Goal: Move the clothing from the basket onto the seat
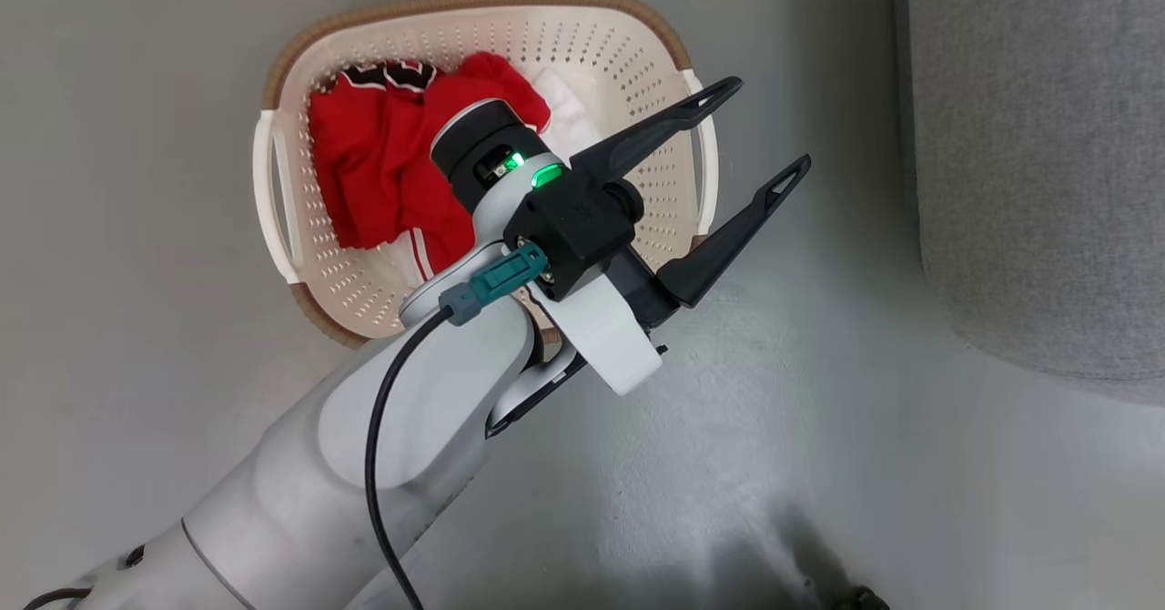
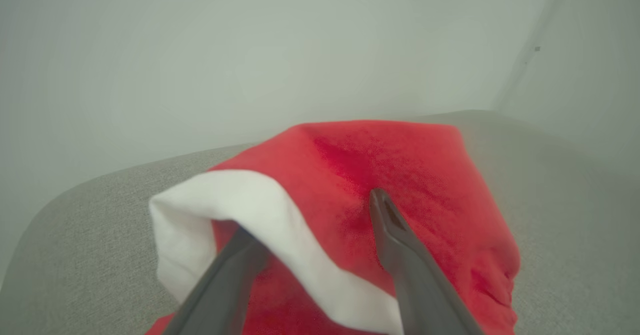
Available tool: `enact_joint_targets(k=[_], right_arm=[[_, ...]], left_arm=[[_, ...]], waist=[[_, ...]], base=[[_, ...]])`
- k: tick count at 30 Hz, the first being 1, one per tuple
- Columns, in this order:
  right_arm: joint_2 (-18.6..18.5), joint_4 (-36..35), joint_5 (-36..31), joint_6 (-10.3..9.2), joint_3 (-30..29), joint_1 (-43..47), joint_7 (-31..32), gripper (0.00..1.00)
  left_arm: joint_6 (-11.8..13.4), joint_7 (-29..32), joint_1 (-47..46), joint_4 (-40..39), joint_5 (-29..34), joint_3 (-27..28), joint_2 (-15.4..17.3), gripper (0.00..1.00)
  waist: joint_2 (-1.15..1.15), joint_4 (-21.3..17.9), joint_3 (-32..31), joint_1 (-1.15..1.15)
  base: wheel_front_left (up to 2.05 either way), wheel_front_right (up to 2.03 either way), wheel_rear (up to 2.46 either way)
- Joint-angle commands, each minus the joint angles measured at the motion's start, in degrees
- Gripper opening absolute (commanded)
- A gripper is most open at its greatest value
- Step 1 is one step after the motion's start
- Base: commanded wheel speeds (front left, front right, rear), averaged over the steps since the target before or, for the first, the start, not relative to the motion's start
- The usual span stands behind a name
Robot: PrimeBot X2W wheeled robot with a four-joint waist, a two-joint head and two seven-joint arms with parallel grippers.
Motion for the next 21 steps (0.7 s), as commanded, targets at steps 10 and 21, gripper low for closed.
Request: enact_joint_targets(k=[10,21], right_arm=[[1.47,-10.07,12.41,0.17,12.61,14.93,-0.33,1.00],[2.24,-15.81,22.83,0.17,23.83,26.91,-0.33,1.00]], left_arm=[[-0.40,-0.33,4.56,-1.01,-1.21,3.18,-0.70,1.00],[-0.40,-0.33,12.71,0.34,-1.63,7.59,-1.38,1.00]], waist=[[0.00,0.80,-9.24,0.00],[0.00,2.45,-20.79,0.00]], base=[[0.00,0.00,0.00],[0.00,0.00,0.00]])
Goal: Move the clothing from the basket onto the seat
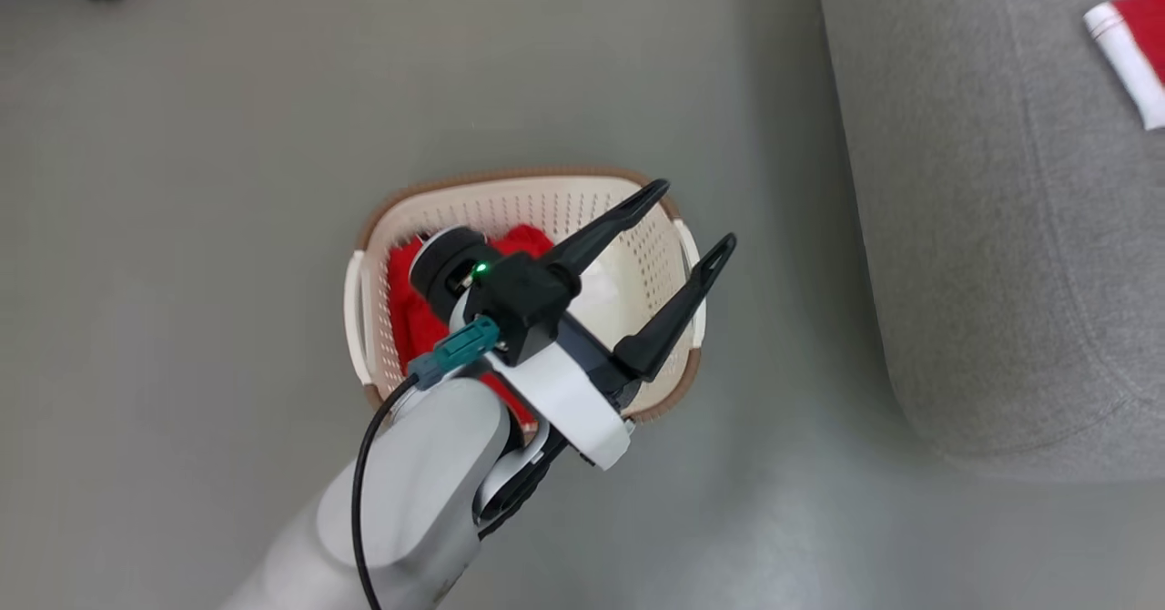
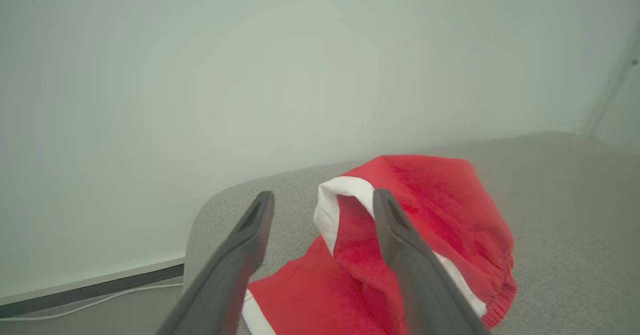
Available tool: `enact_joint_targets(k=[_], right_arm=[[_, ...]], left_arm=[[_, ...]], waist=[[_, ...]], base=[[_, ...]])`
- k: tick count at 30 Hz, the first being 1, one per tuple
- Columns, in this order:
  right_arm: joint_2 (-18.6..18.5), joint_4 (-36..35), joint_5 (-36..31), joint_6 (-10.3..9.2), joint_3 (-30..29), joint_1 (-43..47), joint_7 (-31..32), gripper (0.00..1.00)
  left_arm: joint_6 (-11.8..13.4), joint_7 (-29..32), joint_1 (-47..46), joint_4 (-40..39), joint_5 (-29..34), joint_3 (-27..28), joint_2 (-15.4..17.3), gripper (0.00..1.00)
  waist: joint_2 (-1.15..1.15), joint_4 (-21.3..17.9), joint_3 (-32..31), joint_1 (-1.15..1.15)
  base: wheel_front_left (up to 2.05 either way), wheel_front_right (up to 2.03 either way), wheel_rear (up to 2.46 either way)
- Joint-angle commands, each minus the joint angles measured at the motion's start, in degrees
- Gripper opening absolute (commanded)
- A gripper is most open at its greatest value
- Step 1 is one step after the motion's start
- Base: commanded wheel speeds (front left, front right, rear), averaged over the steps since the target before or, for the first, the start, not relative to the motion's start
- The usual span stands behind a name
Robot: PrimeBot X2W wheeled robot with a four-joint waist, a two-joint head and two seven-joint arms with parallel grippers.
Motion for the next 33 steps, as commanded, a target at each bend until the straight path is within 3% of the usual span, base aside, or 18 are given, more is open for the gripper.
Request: enact_joint_targets(k=[1,11,22,33], right_arm=[[-0.78,-2.53,1.42,0.17,2.09,3.02,-0.33,1.00],[0.94,-7.23,9.05,0.17,10.23,11.43,-0.34,1.00],[2.60,-10.53,9.55,0.17,15.71,18.28,-0.34,1.00],[4.61,-15.32,10.67,0.17,20.99,24.96,-0.34,1.00]], left_arm=[[-0.40,-0.33,1.64,-1.01,-0.03,2.76,0.31,1.00],[-0.40,-0.33,9.96,-0.08,0.75,9.85,-0.14,1.00],[-0.40,-0.33,16.40,1.11,2.55,17.29,-0.35,1.00],[-0.40,-0.33,22.05,2.71,8.02,28.34,-0.80,1.00]], waist=[[0.00,1.22,-4.39,0.00],[0.00,4.29,-13.05,0.00],[0.00,7.33,-19.17,0.00],[0.00,8.56,-23.37,0.00]], base=[[0.00,0.00,0.00],[0.00,0.00,0.00],[0.00,0.00,0.00],[0.00,0.00,0.00]])
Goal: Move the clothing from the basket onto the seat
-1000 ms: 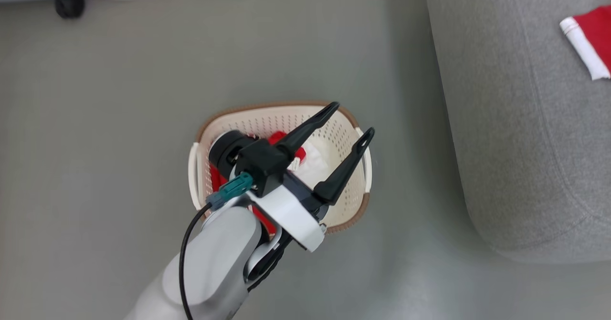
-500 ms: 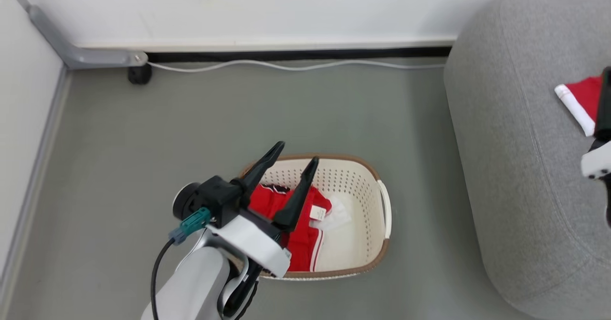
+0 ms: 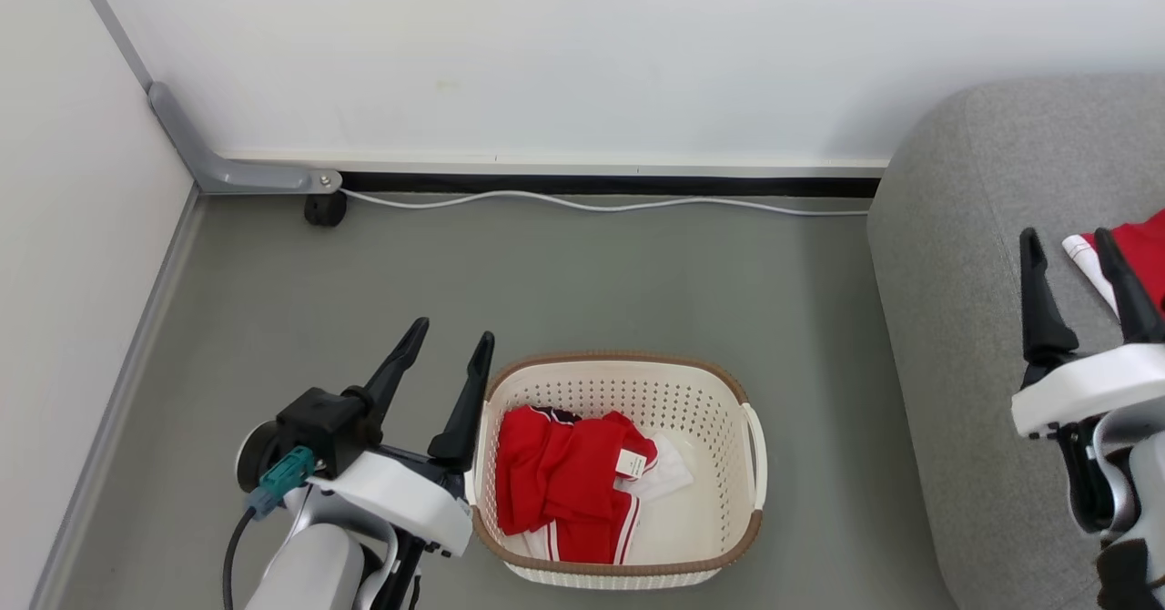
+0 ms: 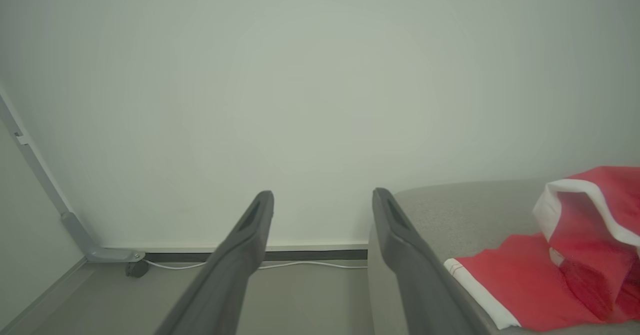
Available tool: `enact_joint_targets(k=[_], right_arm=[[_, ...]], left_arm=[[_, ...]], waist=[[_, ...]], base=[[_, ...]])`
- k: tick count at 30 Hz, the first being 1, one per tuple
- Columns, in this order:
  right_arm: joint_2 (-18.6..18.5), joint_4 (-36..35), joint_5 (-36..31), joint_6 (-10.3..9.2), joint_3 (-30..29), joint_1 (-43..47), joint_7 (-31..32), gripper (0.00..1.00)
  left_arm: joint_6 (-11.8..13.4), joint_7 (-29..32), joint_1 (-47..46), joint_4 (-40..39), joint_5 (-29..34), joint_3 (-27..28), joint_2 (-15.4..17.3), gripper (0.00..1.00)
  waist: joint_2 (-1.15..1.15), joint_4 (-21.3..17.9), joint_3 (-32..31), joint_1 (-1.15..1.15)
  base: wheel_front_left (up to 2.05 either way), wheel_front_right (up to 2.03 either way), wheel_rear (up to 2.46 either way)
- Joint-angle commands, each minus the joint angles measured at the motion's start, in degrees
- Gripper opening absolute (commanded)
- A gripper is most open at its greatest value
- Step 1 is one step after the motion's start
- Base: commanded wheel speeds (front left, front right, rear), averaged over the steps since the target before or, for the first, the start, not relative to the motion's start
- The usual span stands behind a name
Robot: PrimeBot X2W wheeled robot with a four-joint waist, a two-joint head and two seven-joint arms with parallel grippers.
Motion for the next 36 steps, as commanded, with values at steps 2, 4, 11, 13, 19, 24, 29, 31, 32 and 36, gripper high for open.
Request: enact_joint_targets(k=[2,4,11,13,19,24,29,31,32,36], right_arm=[[0.11,-3.05,-0.44,0.18,1.72,2.38,-0.35,1.00],[0.76,-4.74,-0.87,0.18,1.87,4.21,-0.35,1.00],[3.01,-9.38,-2.18,0.18,3.26,11.03,-0.35,1.00],[3.68,-10.50,-2.61,0.18,3.28,12.48,-0.35,1.00],[4.99,-12.11,-3.83,0.18,4.72,15.66,-0.35,1.00],[5.64,-12.14,-4.72,0.18,5.77,17.26,-0.35,1.00],[5.95,-12.13,-5.16,0.18,5.89,17.18,-0.35,1.00],[5.98,-12.13,-5.24,0.18,5.84,17.10,-0.35,1.00],[5.98,-12.13,-5.41,0.18,5.77,17.04,-0.35,1.00],[6.14,-11.91,-5.70,0.18,5.51,16.94,-0.35,1.00]], left_arm=[[-0.40,-0.35,0.23,-1.01,1.52,4.02,0.62,1.00],[-0.36,-0.35,1.18,-0.90,2.49,6.19,0.42,1.00],[-0.14,-0.35,5.11,-1.32,5.61,12.56,-0.53,1.00],[0.16,-0.35,6.36,-1.68,6.30,14.22,-0.83,1.00],[0.45,-0.35,9.77,-3.08,8.10,17.21,-1.62,1.00],[0.54,-0.35,11.76,-3.71,9.21,17.67,-2.02,1.00],[0.78,-0.35,12.43,-3.68,8.05,17.72,-2.11,1.00],[0.87,-0.35,12.35,-3.83,8.13,17.53,-2.11,1.00],[1.01,-0.35,12.33,-3.83,7.99,17.39,-2.12,1.00],[1.41,-0.35,12.18,-3.47,7.44,16.78,-2.12,1.00]], waist=[[0.00,0.40,-1.32,0.00],[0.00,0.60,-1.85,0.00],[0.00,0.72,-3.17,0.00],[0.00,0.48,-3.51,0.00],[0.00,-0.06,-4.06,0.00],[0.00,-0.31,-4.50,0.00],[0.00,-0.62,-4.45,0.00],[0.00,-0.64,-4.39,0.00],[0.00,-0.66,-4.36,0.00],[0.00,-0.67,-4.27,0.00]], base=[[0.00,0.00,0.00],[0.00,0.00,0.00],[0.00,0.00,0.00],[0.00,0.00,0.00],[0.00,0.00,0.00],[0.00,0.00,0.00],[0.00,0.00,0.00],[0.00,0.00,0.00],[0.00,0.00,0.00],[0.00,0.00,0.00]])
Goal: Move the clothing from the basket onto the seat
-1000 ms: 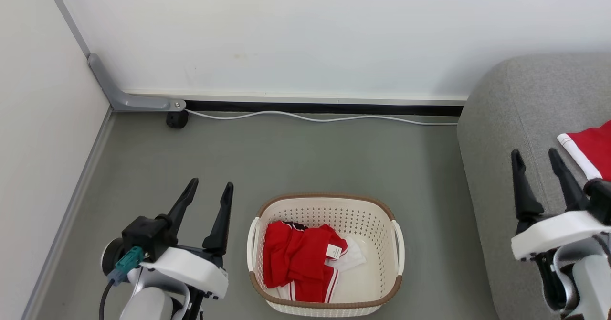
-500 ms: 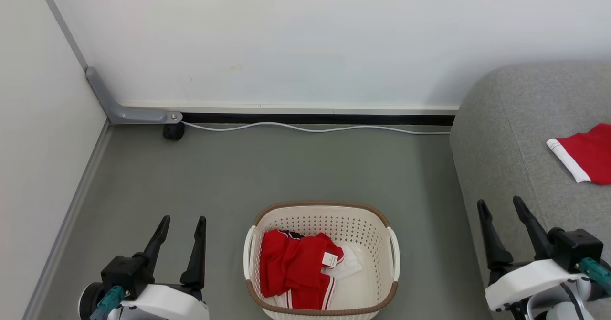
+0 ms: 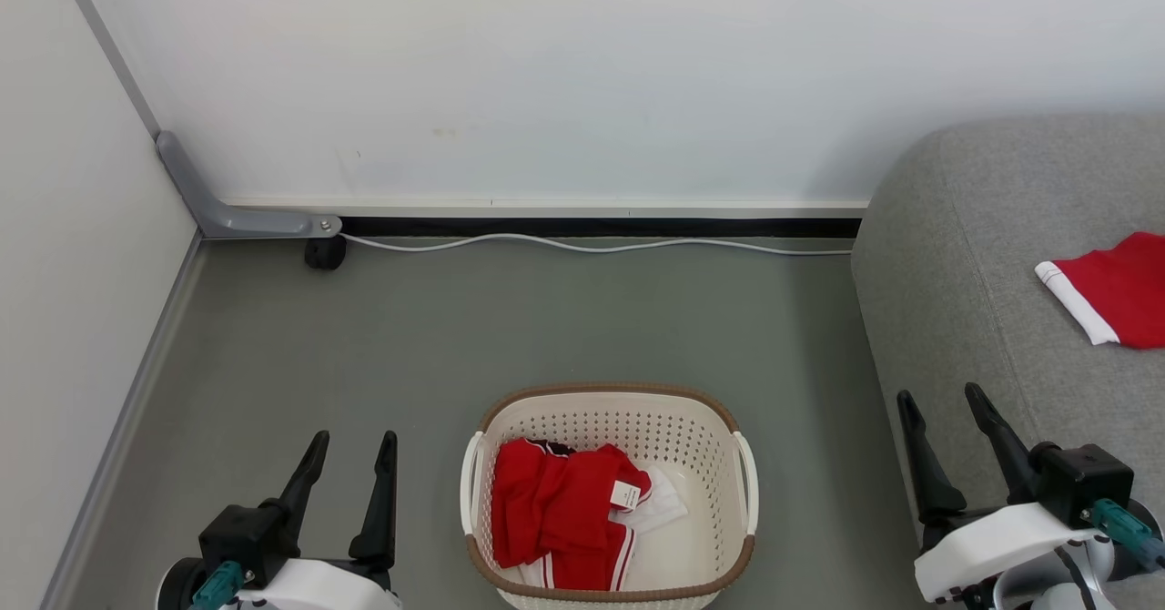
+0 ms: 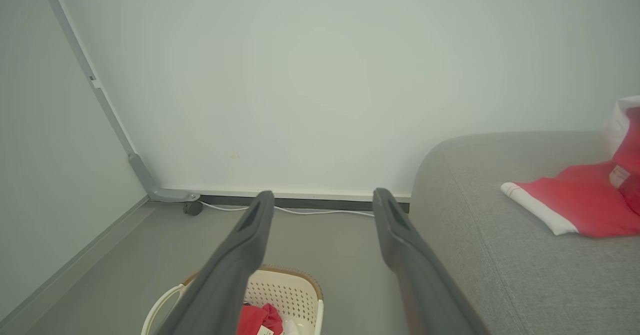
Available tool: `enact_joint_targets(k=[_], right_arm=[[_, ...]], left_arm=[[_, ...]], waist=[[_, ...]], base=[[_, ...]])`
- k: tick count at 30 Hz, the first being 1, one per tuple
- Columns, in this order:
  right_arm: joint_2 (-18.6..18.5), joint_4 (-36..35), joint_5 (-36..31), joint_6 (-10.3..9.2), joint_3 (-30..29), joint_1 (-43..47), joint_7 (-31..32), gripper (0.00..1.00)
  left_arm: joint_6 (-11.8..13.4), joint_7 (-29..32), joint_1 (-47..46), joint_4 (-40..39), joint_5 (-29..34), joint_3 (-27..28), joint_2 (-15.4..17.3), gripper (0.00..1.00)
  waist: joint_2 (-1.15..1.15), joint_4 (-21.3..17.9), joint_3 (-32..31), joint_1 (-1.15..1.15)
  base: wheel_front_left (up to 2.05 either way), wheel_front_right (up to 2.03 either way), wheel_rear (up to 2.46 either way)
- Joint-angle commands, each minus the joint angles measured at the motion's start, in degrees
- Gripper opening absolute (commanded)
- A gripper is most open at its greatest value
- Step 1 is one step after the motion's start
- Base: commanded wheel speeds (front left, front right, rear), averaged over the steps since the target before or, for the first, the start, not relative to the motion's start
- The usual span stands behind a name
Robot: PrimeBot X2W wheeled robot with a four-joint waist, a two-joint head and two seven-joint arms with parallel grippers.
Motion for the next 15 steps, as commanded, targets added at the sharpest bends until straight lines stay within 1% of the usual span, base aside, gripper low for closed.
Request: enact_joint_targets(k=[1,8,15], right_arm=[[-0.38,-1.51,-0.53,0.18,0.78,-1.06,-0.35,1.00],[-0.29,-0.88,-1.24,0.18,0.78,-1.15,-0.35,1.00],[-0.40,-0.78,-1.85,0.18,0.17,-1.39,-0.35,1.00]], left_arm=[[0.55,-0.36,-1.61,-1.33,-0.27,1.52,0.34,1.00],[1.28,-0.36,-1.92,-1.19,-0.04,1.06,0.33,1.00],[1.38,-0.36,-2.04,-1.11,-0.69,0.64,0.33,1.00]], waist=[[0.00,0.01,0.01,0.00],[0.00,0.07,0.20,0.00],[0.00,0.06,1.05,0.00]], base=[[0.00,0.00,0.00],[0.00,0.00,0.00],[0.00,0.00,0.00]])
